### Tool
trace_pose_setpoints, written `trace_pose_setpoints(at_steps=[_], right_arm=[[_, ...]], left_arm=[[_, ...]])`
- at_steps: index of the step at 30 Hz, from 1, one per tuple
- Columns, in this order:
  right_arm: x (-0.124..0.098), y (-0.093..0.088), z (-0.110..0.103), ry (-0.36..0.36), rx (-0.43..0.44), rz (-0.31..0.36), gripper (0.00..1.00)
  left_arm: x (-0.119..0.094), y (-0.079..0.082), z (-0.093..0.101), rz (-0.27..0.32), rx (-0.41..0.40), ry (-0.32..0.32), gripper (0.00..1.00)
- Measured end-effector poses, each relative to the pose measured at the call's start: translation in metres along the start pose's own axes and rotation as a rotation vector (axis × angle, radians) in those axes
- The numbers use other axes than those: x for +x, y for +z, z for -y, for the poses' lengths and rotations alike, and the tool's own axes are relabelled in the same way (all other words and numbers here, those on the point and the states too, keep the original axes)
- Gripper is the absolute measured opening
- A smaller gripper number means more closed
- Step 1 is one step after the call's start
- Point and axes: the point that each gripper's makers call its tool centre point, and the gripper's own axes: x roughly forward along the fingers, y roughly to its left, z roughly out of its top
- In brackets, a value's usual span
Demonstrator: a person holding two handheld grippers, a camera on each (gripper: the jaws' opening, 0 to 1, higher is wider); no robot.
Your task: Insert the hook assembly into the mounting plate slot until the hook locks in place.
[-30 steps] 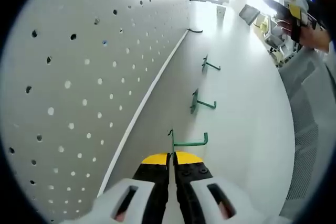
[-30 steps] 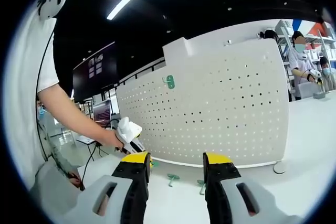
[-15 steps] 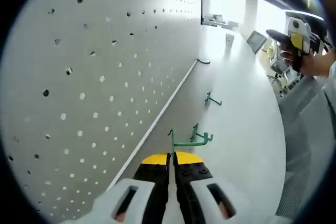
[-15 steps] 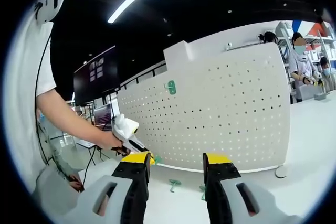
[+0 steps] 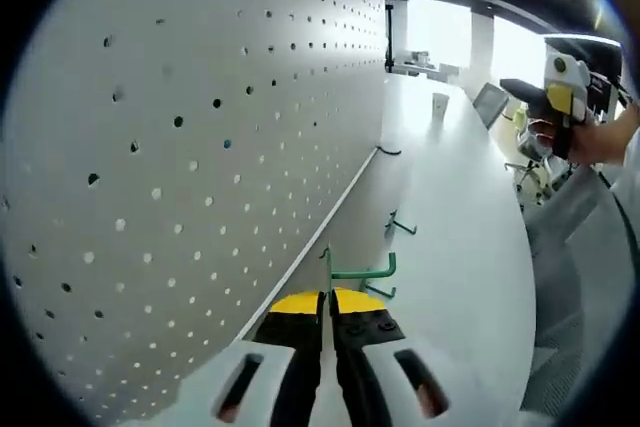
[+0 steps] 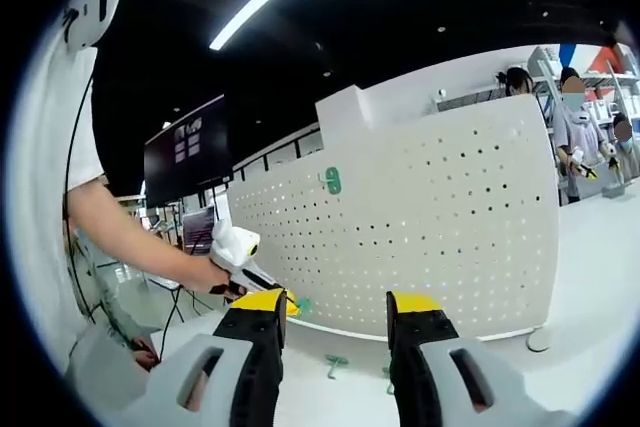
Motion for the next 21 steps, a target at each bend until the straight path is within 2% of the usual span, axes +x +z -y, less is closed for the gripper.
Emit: trace_pose_setpoints(at_steps=[7, 9, 12, 21], right_arm=[[0.002, 0.002, -0.004, 0.008, 0.001, 0.006, 0.38], [0.003, 0.003, -0.006, 0.012, 0.001, 0.007, 0.38], [0.004, 0.004, -0.008, 0.017, 0.000, 0.008, 0.38], [0.008, 0.011, -0.014, 0.035, -0.015, 0.015, 0.38]], left_arm=[[-0.005, 0.015, 0.005, 0.052, -0.002, 0.006, 0.03], [-0.007, 0.021, 0.009, 0.080, -0.023, -0.013, 0.03], [-0.009, 0.024, 0.011, 0.089, -0.009, -0.004, 0.03], [-0.017, 0.041, 0.022, 0.169, -0.024, -0.011, 0.03]])
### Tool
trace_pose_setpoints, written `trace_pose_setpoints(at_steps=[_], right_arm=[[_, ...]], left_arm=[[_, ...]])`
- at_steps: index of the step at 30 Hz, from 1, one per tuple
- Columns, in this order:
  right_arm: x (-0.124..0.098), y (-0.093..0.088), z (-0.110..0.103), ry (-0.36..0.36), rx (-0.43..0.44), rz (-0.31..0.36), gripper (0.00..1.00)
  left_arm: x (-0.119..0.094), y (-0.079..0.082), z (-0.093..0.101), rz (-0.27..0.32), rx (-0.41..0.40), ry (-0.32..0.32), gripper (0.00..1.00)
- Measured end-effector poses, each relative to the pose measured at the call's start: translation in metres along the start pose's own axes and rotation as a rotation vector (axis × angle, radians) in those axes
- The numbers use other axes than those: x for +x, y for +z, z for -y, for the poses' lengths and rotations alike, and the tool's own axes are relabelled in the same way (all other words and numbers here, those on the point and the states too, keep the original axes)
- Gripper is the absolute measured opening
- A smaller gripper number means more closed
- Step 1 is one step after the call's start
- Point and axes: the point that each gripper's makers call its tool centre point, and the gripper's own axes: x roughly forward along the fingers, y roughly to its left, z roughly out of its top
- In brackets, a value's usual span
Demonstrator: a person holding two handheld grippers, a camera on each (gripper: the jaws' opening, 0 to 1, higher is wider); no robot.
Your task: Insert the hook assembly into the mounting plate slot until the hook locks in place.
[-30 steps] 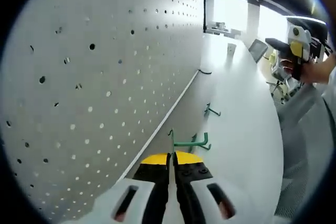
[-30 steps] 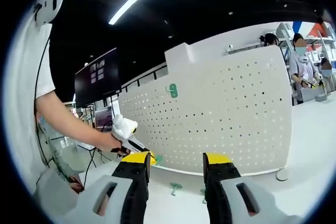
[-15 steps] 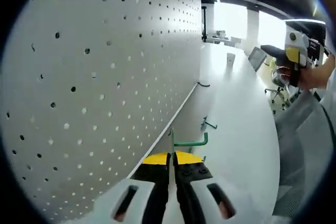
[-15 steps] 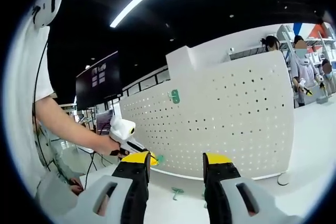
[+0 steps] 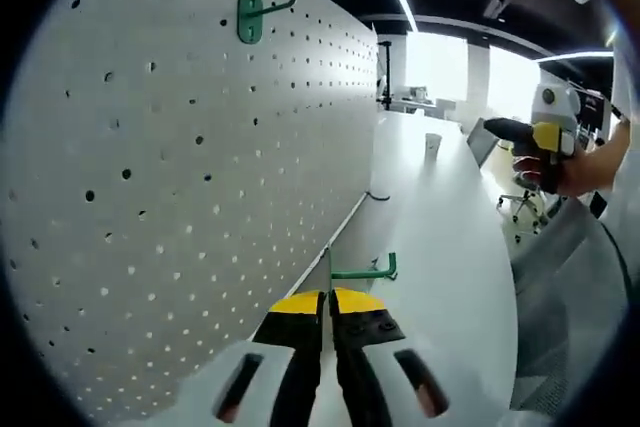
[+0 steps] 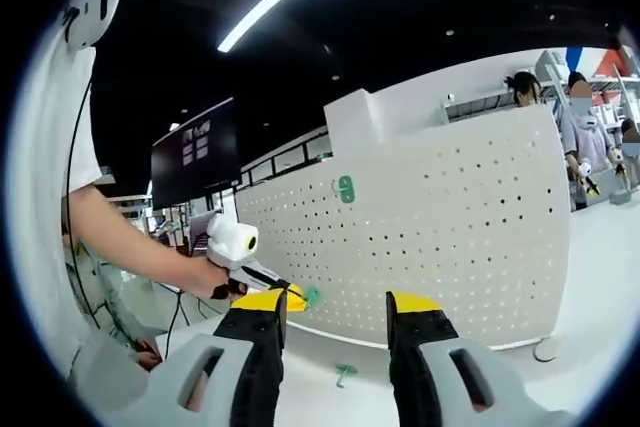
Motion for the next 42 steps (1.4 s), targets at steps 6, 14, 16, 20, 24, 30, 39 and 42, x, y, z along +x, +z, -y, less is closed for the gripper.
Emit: trace_pose_setpoints(at_steps=[6, 14, 16, 20, 24, 30, 39, 42], right_arm=[[0.002, 0.003, -0.005, 0.011, 0.002, 0.005, 0.38], [0.005, 0.007, -0.013, 0.028, 0.005, 0.014, 0.38], [0.005, 0.008, -0.015, 0.031, 0.002, 0.016, 0.37], [0.007, 0.011, -0.016, 0.038, -0.001, 0.019, 0.37], [0.008, 0.015, -0.018, 0.041, 0.003, 0.024, 0.37], [0.009, 0.019, -0.023, 0.049, 0.003, 0.033, 0.37], [0.013, 0.017, -0.029, 0.065, -0.003, 0.024, 0.37], [0.013, 0.018, -0.029, 0.069, -0.005, 0.026, 0.37]], left_arm=[[-0.007, 0.011, 0.006, 0.062, -0.020, -0.007, 0.03], [-0.016, 0.026, 0.015, 0.143, -0.043, -0.011, 0.03], [-0.018, 0.031, 0.018, 0.163, -0.048, -0.012, 0.03], [-0.023, 0.045, 0.025, 0.220, -0.057, -0.018, 0.03], [-0.026, 0.053, 0.028, 0.252, -0.065, -0.021, 0.03], [-0.032, 0.063, 0.036, 0.298, -0.074, -0.030, 0.03], [-0.034, 0.078, 0.051, 0.365, -0.093, -0.037, 0.03], [-0.035, 0.082, 0.055, 0.388, -0.097, -0.045, 0.03]])
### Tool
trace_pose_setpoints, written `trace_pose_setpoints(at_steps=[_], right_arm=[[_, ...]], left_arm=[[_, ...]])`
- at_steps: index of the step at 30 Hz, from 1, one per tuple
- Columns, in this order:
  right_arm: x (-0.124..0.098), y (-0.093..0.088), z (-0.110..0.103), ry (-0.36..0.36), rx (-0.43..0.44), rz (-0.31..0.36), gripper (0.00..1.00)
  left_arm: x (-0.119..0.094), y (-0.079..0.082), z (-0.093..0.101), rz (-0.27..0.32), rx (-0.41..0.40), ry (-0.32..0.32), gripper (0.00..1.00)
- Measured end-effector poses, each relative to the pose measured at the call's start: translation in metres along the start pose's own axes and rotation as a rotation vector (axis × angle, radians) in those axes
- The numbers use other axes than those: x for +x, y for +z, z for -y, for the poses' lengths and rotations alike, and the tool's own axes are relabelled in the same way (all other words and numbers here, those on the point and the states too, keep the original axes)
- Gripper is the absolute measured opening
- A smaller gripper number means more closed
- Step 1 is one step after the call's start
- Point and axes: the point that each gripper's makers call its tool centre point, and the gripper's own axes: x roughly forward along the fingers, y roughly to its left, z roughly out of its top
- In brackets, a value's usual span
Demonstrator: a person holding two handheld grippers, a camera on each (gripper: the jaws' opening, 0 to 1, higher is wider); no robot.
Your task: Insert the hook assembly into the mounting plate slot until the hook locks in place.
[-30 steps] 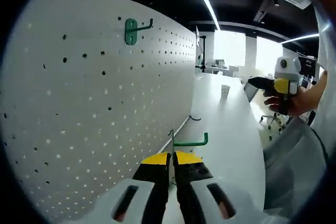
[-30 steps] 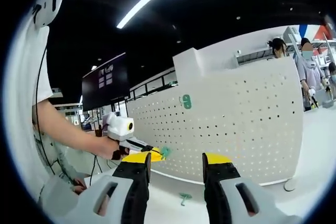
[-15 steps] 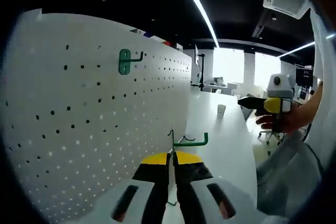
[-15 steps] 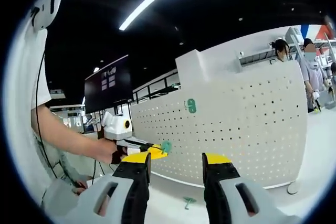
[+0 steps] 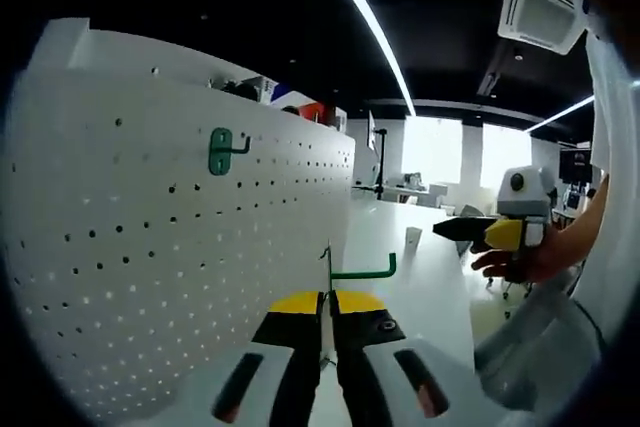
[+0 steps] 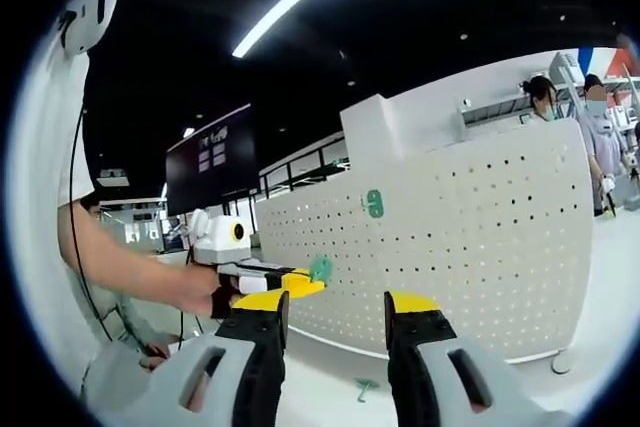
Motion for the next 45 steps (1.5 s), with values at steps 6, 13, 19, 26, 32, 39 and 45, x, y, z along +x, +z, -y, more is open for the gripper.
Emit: trace_pose_setpoints(at_steps=[6, 13, 19, 26, 32, 39, 45], right_arm=[[-0.001, 0.002, 0.000, -0.002, -0.002, 0.004, 0.36], [-0.002, 0.000, -0.001, -0.003, -0.008, -0.001, 0.36], [-0.002, 0.000, -0.003, -0.001, -0.004, 0.000, 0.36], [-0.003, 0.000, -0.002, -0.006, 0.048, 0.016, 0.35], [-0.007, -0.001, 0.001, -0.012, 0.179, 0.055, 0.34], [-0.010, -0.002, 0.006, -0.017, 0.292, 0.081, 0.33], [-0.008, -0.001, 0.002, -0.009, 0.290, 0.081, 0.31]], left_arm=[[0.000, 0.009, 0.011, 0.036, -0.012, -0.005, 0.03], [0.002, 0.015, 0.020, 0.054, -0.015, -0.010, 0.03], [0.002, 0.018, 0.021, 0.066, -0.020, -0.007, 0.03], [0.003, 0.023, 0.022, 0.076, -0.008, -0.004, 0.03], [0.003, 0.023, 0.024, 0.072, 0.000, -0.002, 0.03], [0.003, 0.022, 0.025, 0.072, 0.004, -0.004, 0.03], [0.004, 0.022, 0.026, 0.070, 0.008, -0.002, 0.03]])
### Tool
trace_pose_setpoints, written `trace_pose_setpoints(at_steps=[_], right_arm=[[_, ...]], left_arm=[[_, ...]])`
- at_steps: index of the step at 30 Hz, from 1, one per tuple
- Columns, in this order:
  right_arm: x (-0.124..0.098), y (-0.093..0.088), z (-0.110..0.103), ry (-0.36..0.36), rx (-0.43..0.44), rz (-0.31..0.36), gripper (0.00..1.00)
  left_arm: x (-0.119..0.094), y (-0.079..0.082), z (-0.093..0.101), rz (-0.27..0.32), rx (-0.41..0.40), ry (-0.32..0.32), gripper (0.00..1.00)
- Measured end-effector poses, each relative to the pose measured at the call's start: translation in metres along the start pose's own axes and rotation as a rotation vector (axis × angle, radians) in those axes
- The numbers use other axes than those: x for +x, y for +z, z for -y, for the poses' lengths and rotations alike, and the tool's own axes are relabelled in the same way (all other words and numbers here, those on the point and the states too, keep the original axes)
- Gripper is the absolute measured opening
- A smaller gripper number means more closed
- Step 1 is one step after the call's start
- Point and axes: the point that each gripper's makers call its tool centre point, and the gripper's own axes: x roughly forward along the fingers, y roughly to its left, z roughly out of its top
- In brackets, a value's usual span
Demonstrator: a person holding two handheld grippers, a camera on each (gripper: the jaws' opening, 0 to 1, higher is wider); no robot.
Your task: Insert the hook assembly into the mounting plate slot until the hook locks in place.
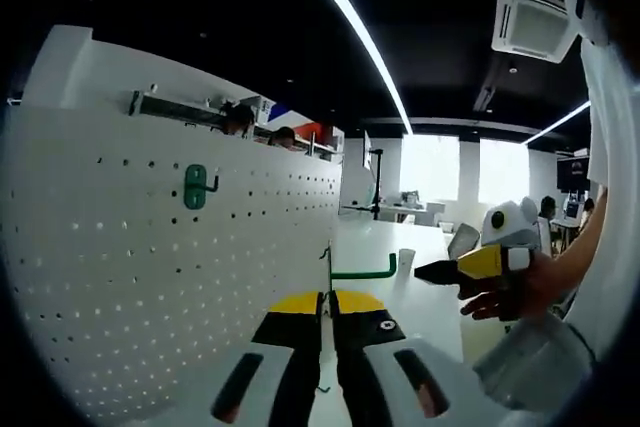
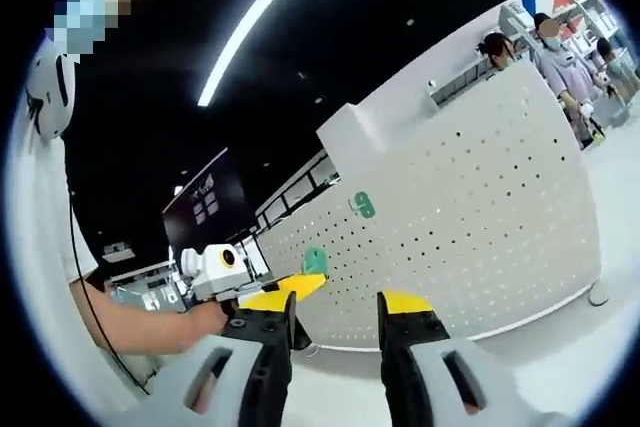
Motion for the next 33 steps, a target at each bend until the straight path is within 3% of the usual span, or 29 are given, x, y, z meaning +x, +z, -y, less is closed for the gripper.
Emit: trace_pose_setpoints(at_steps=[13, 33], right_arm=[[0.018, 0.001, -0.017, 0.035, -0.050, 0.002, 0.25], [0.035, 0.004, -0.023, 0.063, -0.071, 0.002, 0.21]], left_arm=[[0.001, 0.002, 0.007, 0.005, 0.013, 0.010, 0.03], [0.003, 0.008, 0.015, 0.012, 0.030, 0.024, 0.03]])
